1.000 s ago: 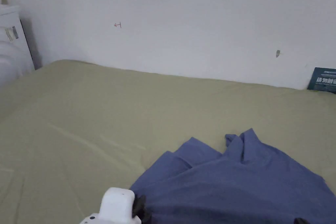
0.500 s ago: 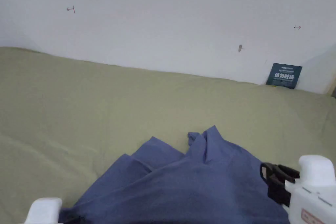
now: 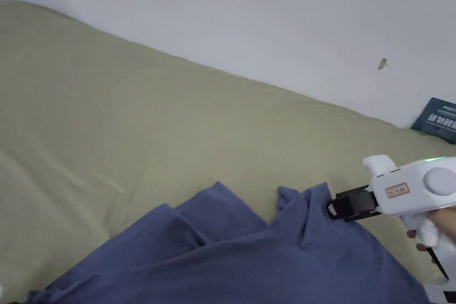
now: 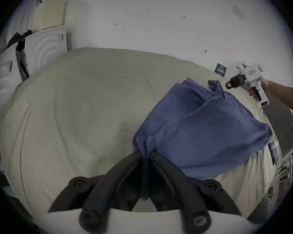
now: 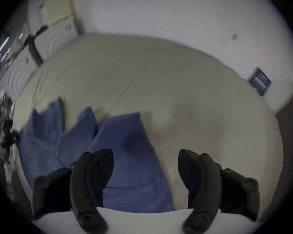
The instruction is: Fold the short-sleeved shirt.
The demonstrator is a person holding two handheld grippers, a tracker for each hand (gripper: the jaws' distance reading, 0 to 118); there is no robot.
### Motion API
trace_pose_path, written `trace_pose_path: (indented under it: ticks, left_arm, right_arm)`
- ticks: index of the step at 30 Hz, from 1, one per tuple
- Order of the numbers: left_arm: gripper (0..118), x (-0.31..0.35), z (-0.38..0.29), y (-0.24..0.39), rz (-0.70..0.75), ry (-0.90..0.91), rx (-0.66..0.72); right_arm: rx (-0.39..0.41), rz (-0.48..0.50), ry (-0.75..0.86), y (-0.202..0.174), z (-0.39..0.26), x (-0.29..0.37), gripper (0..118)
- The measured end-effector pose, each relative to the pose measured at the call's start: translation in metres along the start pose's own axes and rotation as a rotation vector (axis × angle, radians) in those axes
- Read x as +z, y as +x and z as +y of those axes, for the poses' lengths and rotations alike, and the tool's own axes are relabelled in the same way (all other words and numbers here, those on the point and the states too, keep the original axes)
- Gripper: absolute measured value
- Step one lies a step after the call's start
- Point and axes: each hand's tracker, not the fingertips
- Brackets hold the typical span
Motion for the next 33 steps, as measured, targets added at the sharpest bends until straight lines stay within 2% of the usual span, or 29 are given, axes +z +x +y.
trace_pose_path:
  ticks: [1,3,4,5,6,7,8,9,10,11,14,15,18,19,21,25,31,33]
  left_arm:
    - [2,-0.001,-0.002,0.000,0.000,-0.006,-0.001]
    - [2,-0.004,-0.004,0.000,0.001,-0.015,0.001]
    - [2,-0.005,-0.002,0.000,0.002,-0.015,0.000]
    - [2,-0.004,-0.002,0.001,0.002,-0.016,-0.001]
    - [2,-0.003,-0.002,0.001,0.000,-0.015,-0.001]
    - [2,-0.003,-0.001,0.001,0.000,-0.018,0.000]
    - [2,-0.003,-0.001,0.001,-0.001,-0.012,-0.001]
    - [2,-0.003,0.000,0.001,-0.007,-0.012,0.001]
    - [2,0.001,0.002,0.006,-0.009,-0.011,0.000]
    - [2,0.002,0.004,0.008,-0.006,-0.008,-0.001]
    - [2,0.013,0.017,0.009,-0.026,0.027,-0.007]
    - [2,0.018,0.025,0.010,-0.048,0.046,-0.008]
    - [2,0.037,0.056,0.014,-0.084,0.116,-0.058]
    - [2,0.043,0.071,0.017,-0.095,0.136,-0.070]
    - [2,0.054,0.101,0.021,-0.131,0.187,-0.095]
    - [2,0.080,0.170,0.035,-0.115,0.283,-0.187]
    - [2,0.108,0.270,0.052,-0.100,0.354,-0.290]
    - [2,0.112,0.302,0.058,-0.102,0.367,-0.310]
  right_arm:
    - [0.017,0.020,-0.041,-0.002,0.000,-0.012,83]
    - [0.025,-0.020,-0.128,-0.005,-0.002,-0.030,83]
    - [0.012,-0.014,-0.093,-0.007,-0.002,-0.030,83]
    - [-0.014,-0.017,-0.093,-0.008,0.000,-0.025,83]
    - [-0.076,-0.021,-0.090,-0.007,-0.001,-0.017,82]
    - [-0.114,-0.018,-0.080,-0.001,0.003,-0.009,73]
    - [-0.135,-0.017,-0.062,-0.002,0.003,-0.003,32]
    - [-0.073,-0.029,0.008,-0.010,-0.007,0.003,0]
    - [-0.087,-0.082,0.014,-0.015,-0.019,0.014,0]
    - [-0.045,-0.047,0.036,-0.013,-0.007,0.018,0]
    - [-0.018,-0.067,0.135,-0.029,-0.021,0.052,0]
    - [-0.035,-0.070,0.183,-0.058,-0.005,0.083,0]
    - [-0.034,-0.052,0.323,-0.080,-0.008,0.136,0]
    - [-0.014,-0.079,0.375,-0.073,-0.003,0.145,0]
    - [-0.044,-0.086,0.473,-0.078,-0.002,0.181,0]
    - [-0.060,-0.169,0.670,-0.076,0.010,0.251,0]
    - [-0.100,-0.307,0.834,-0.059,0.028,0.341,0]
    - [-0.146,-0.354,0.890,-0.050,0.033,0.362,0]
